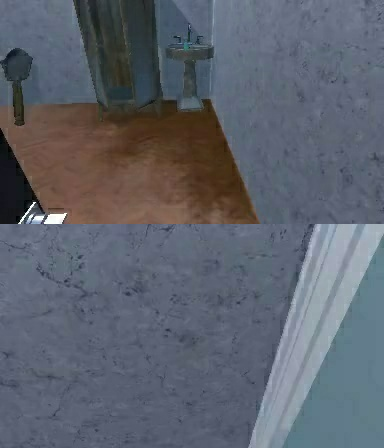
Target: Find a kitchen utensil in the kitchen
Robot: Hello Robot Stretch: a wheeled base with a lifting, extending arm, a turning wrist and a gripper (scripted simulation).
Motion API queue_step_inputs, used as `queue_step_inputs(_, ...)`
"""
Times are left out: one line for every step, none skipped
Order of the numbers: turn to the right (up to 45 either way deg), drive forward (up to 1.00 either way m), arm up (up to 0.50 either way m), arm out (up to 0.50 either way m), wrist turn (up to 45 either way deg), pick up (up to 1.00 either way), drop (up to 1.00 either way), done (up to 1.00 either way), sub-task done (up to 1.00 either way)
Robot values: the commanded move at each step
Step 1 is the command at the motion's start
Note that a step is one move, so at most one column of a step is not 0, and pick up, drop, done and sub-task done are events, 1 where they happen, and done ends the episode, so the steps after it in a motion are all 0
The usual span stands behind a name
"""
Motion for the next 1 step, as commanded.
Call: queue_step_inputs(-33.0,0.0,0.0,0.0,0.0,0.0,0.0,0.0,0.0)
